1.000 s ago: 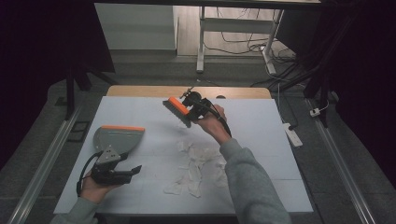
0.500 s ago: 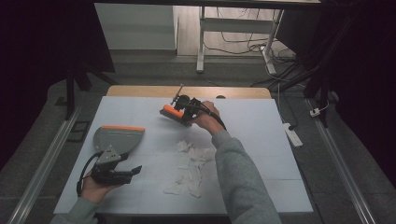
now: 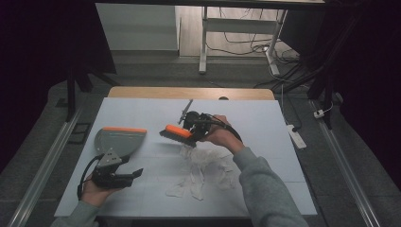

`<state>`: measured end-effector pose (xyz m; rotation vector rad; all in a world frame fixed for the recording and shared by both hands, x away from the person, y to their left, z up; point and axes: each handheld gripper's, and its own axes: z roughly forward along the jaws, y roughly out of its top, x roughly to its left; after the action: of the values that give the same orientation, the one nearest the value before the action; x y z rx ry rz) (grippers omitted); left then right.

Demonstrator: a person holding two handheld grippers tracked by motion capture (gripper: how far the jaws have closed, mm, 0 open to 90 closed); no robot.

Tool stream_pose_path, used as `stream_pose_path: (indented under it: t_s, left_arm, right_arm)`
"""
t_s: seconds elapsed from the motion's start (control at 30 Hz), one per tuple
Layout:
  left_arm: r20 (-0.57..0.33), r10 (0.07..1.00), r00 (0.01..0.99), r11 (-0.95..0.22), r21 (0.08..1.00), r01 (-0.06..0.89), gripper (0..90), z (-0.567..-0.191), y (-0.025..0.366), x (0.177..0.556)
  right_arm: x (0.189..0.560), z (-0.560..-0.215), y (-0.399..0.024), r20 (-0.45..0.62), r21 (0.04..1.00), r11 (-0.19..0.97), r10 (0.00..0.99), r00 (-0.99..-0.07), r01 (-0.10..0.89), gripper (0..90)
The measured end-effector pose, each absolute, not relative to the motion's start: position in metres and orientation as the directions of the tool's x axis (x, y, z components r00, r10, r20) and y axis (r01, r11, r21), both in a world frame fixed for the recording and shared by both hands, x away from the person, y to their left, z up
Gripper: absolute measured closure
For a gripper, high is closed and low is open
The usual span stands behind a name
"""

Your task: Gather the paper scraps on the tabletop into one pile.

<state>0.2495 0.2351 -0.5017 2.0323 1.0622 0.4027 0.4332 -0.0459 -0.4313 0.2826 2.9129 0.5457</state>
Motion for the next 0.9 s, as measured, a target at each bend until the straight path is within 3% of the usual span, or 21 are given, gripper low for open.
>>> stream_pose_path:
  t_s: [0.13, 0.23, 0.37, 0.5, 0.7, 0.9]
  left_arm:
    - [-0.075, 0.798, 0.598, -0.34, 0.764, 0.548, 27.4, -0.502, 0.234, 0.25]
    - [-0.075, 0.799, 0.597, -0.338, 0.765, 0.549, 27.3, -0.502, 0.234, 0.25]
    - [-0.079, 0.799, 0.596, -0.336, 0.763, 0.552, 27.2, -0.502, 0.234, 0.25]
    - [-0.085, 0.798, 0.596, -0.331, 0.765, 0.553, 27.3, -0.503, 0.236, 0.25]
    - [-0.085, 0.798, 0.597, -0.33, 0.766, 0.551, 27.2, -0.503, 0.236, 0.25]
    - [-0.083, 0.801, 0.592, -0.329, 0.767, 0.551, 27.2, -0.503, 0.236, 0.249]
  right_arm:
    - [0.44, -0.415, -0.059, -0.142, 0.47, 0.858, 0.308, -0.941, 0.21, 70.6]
    - [0.449, -0.415, -0.056, -0.18, 0.465, 0.851, 0.359, -0.916, 0.243, 70.6]
    - [0.469, -0.429, -0.046, -0.225, 0.392, 0.889, 0.343, -0.912, 0.238, 70.6]
    - [0.471, -0.447, -0.035, -0.202, 0.327, 0.915, 0.313, -0.928, 0.237, 70.6]
    - [0.451, -0.453, -0.035, -0.143, 0.324, 0.923, 0.264, -0.954, 0.207, 70.7]
    - [0.429, -0.425, -0.059, -0.146, 0.47, 0.854, 0.324, -0.935, 0.223, 70.7]
